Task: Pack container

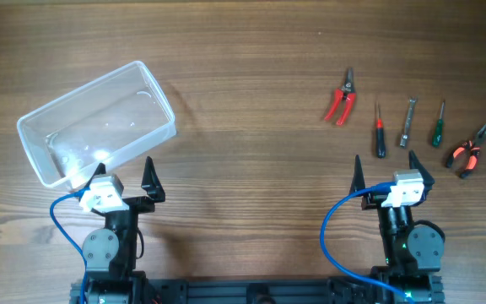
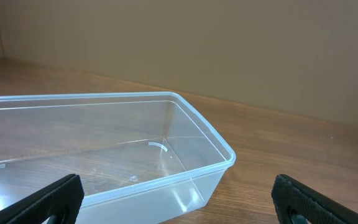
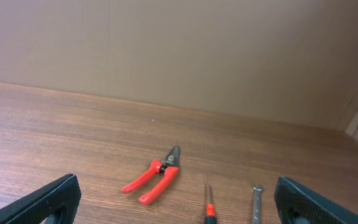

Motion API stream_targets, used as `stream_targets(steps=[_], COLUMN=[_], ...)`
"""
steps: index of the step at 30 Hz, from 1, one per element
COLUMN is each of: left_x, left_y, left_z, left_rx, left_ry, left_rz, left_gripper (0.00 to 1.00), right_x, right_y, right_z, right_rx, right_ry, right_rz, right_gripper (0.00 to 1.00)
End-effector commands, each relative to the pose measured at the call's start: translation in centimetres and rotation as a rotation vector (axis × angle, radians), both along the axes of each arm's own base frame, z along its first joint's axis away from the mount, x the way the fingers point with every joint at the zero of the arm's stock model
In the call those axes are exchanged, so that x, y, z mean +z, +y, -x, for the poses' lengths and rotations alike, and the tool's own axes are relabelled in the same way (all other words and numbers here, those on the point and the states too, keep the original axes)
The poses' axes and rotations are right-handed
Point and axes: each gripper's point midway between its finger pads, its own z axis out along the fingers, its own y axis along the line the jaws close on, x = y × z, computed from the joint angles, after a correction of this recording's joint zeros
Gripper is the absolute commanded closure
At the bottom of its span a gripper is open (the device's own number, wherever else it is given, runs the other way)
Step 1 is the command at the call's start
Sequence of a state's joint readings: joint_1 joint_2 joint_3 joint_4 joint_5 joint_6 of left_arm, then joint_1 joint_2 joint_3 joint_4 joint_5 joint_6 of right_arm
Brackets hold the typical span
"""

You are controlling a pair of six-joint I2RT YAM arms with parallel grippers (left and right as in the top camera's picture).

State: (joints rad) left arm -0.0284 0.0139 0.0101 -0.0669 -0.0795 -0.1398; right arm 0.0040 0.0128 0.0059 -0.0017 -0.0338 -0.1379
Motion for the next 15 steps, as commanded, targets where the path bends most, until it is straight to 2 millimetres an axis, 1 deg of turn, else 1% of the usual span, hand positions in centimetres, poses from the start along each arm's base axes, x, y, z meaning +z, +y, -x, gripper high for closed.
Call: stream_targets(steps=[1, 15], left_x=[-0.09, 0.09], left_y=[-0.11, -0.11], left_z=[0.01, 0.0], left_rx=[-0.009, -0.009], left_ry=[-0.001, -0.009], left_rz=[0.0, 0.0], left_gripper=[0.0, 0.0], right_x=[0.14, 0.14], right_y=[0.38, 0.42], right_z=[0.03, 0.03], right_rx=[0.02, 0.022], right_ry=[-0.006, -0.006], right_rz=[-0.013, -0.014], right_gripper=[0.0, 0.0])
